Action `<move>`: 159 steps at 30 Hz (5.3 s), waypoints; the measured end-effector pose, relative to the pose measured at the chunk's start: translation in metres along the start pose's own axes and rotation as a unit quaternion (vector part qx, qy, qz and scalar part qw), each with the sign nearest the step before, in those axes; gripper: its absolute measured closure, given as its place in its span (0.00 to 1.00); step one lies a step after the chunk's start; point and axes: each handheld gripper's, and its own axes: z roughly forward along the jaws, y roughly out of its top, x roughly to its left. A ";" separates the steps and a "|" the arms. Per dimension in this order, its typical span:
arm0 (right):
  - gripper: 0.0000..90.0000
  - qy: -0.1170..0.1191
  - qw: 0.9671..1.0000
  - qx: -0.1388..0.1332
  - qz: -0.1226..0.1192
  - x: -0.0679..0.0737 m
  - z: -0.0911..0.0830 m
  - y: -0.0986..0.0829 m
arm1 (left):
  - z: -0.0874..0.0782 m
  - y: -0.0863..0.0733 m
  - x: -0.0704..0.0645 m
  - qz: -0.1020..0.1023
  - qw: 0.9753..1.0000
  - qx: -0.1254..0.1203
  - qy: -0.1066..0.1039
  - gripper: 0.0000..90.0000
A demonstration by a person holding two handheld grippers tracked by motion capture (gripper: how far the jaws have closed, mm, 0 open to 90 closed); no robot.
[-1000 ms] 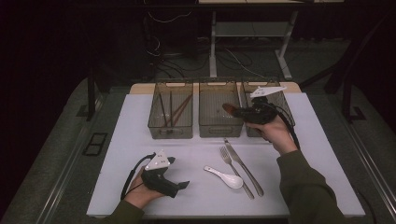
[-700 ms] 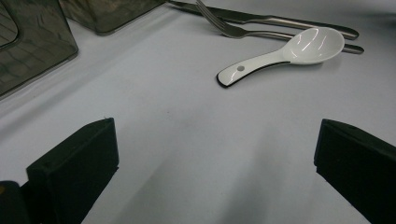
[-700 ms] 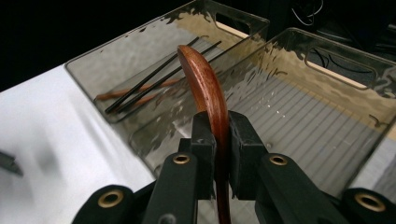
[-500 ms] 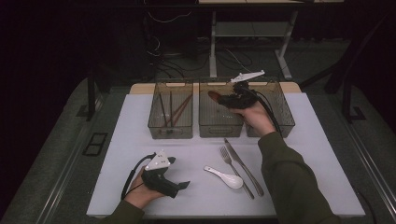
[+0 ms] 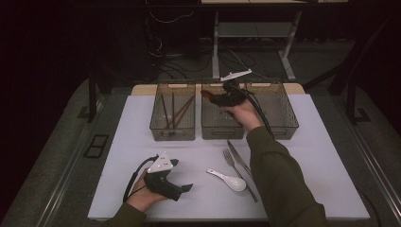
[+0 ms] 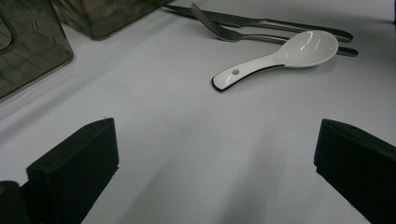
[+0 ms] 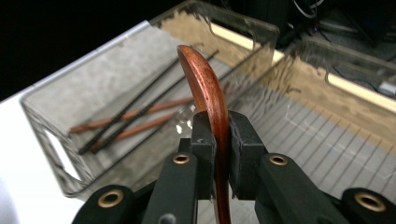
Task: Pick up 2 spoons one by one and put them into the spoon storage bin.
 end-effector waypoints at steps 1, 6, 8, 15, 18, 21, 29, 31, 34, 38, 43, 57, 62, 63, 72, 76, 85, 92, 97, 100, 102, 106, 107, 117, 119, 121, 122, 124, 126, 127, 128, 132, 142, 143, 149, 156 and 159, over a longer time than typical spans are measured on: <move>0.90 -0.003 1.000 0.006 0.001 -0.001 0.003 -0.002 | 0.000 0.000 -0.001 -0.003 1.000 0.000 -0.001 0.00; 0.90 -0.015 0.999 0.033 0.005 -0.005 0.013 -0.008 | 0.001 0.000 -0.001 -0.003 1.000 0.003 -0.002 0.00; 0.84 -0.025 0.999 0.043 -0.001 -0.005 0.015 -0.009 | 0.001 0.000 -0.001 -0.002 1.000 0.003 -0.002 0.00; 0.58 -0.034 0.999 0.041 -0.010 -0.003 0.008 -0.008 | 0.001 0.000 -0.001 -0.001 1.000 0.004 -0.002 0.00; 0.55 -0.031 0.999 0.035 -0.009 -0.003 0.000 -0.007 | 0.001 0.000 -0.001 0.000 1.000 0.003 -0.001 0.00; 0.55 -0.022 1.000 0.021 -0.009 0.000 -0.010 -0.008 | 0.001 0.000 -0.001 -0.001 1.000 0.003 0.000 0.00; 0.52 0.006 1.000 0.009 -0.014 0.003 -0.037 -0.021 | 0.001 -0.001 -0.001 0.000 1.000 0.004 0.001 0.00; 0.51 0.012 1.000 0.010 -0.018 0.005 -0.044 -0.024 | 0.001 -0.001 -0.001 -0.001 1.000 0.006 0.002 0.00; 0.51 0.021 1.000 0.005 -0.018 0.008 -0.054 -0.030 | 0.001 -0.001 -0.001 -0.003 1.000 0.007 0.002 0.00; 0.51 0.025 0.999 0.007 -0.027 0.013 -0.063 -0.038 | 0.001 -0.001 -0.002 -0.001 1.000 0.006 0.002 0.00; 0.50 0.039 0.999 0.013 -0.035 0.020 -0.072 -0.050 | 0.001 -0.001 -0.002 -0.003 1.000 0.005 0.002 0.00; 0.49 0.061 0.997 0.015 -0.040 0.030 -0.100 -0.093 | 0.001 -0.002 -0.001 -0.002 1.000 0.010 0.004 0.00; 0.49 0.066 0.997 0.018 -0.042 0.034 -0.108 -0.108 | 0.001 -0.002 -0.001 -0.002 1.000 0.010 0.005 0.00; 0.49 0.068 0.997 0.019 -0.041 0.035 -0.110 -0.111 | 0.001 -0.002 -0.001 -0.003 1.000 0.010 0.005 0.00; 0.49 0.085 0.995 0.024 -0.042 0.046 -0.122 -0.138 | 0.001 -0.001 -0.001 0.003 1.000 0.010 0.006 0.00; 0.49 0.091 0.994 0.025 -0.048 0.050 -0.127 -0.147 | 0.001 -0.001 -0.001 0.004 1.000 0.010 0.006 0.00; 0.49 0.095 0.994 0.036 -0.050 0.057 -0.134 -0.165 | 0.001 -0.001 -0.002 0.002 1.000 0.010 0.006 0.00; 0.53 0.097 0.993 0.047 -0.054 0.061 -0.135 -0.175 | 0.001 -0.001 -0.003 0.003 1.000 0.011 0.005 0.00; 0.59 0.105 0.991 0.058 -0.065 0.065 -0.130 -0.176 | 0.002 -0.001 -0.003 0.002 1.000 0.011 0.005 0.00; 0.61 0.110 0.989 0.066 -0.070 0.069 -0.126 -0.178 | 0.002 -0.001 -0.002 0.002 1.000 0.012 0.006 0.00; 0.62 0.114 0.988 0.072 -0.072 0.071 -0.124 -0.178 | 0.002 -0.001 -0.002 0.003 1.000 0.012 0.006 0.00; 0.62 0.117 0.986 0.088 -0.078 0.075 -0.118 -0.181 | 0.002 -0.001 -0.002 0.003 1.000 0.013 0.006 0.00; 0.62 0.118 0.985 0.092 -0.081 0.076 -0.117 -0.182 | 0.002 -0.001 -0.002 0.003 1.000 0.013 0.006 0.00; 0.61 0.115 0.981 0.123 -0.102 0.083 -0.107 -0.188 | 0.002 -0.001 -0.002 0.003 1.000 0.013 0.006 0.00; 0.61 0.116 0.980 0.125 -0.102 0.083 -0.106 -0.189 | 0.002 -0.001 -0.002 0.003 1.000 0.013 0.006 0.00; 0.60 0.118 0.979 0.130 -0.104 0.084 -0.106 -0.189 | 0.002 -0.001 -0.002 0.004 1.000 0.013 0.006 0.00; 0.60 0.118 0.978 0.132 -0.106 0.084 -0.105 -0.190 | 0.002 -0.001 -0.002 0.004 1.000 0.013 0.006 0.00; 0.60 0.118 0.977 0.137 -0.109 0.085 -0.104 -0.190 | 0.002 -0.001 -0.002 0.004 1.000 0.013 0.006 0.00; 0.60 0.118 0.976 0.141 -0.112 0.087 -0.103 -0.191 | 0.002 -0.001 -0.002 0.004 1.000 0.013 0.006 0.00; 0.60 0.119 0.976 0.142 -0.114 0.087 -0.102 -0.192 | 0.001 -0.001 -0.002 0.004 1.000 0.013 0.006 0.00; 0.60 0.120 0.976 0.143 -0.116 0.088 -0.102 -0.192 | 0.001 -0.001 -0.002 0.004 1.000 0.013 0.006 0.00; 0.61 0.122 0.974 0.147 -0.120 0.090 -0.101 -0.193 | 0.001 -0.001 -0.002 0.005 1.000 0.014 0.006 0.00; 0.72 0.135 0.967 0.164 -0.140 0.092 -0.098 -0.194 | 0.002 -0.001 -0.002 0.003 1.000 0.014 0.006 0.00; 0.73 0.136 0.966 0.165 -0.142 0.092 -0.098 -0.194 | 0.002 -0.001 -0.002 0.004 1.000 0.014 0.006 0.00; 0.81 0.139 0.966 0.167 -0.141 0.093 -0.098 -0.193 | 0.002 -0.001 -0.002 0.004 1.000 0.015 0.006 0.00; 0.86 0.141 0.966 0.163 -0.141 0.094 -0.098 -0.192 | 0.002 -0.001 -0.002 0.004 1.000 0.014 0.005 0.00; 0.88 0.141 0.967 0.160 -0.142 0.095 -0.098 -0.192 | 0.002 -0.001 -0.002 0.004 1.000 0.014 0.005 0.00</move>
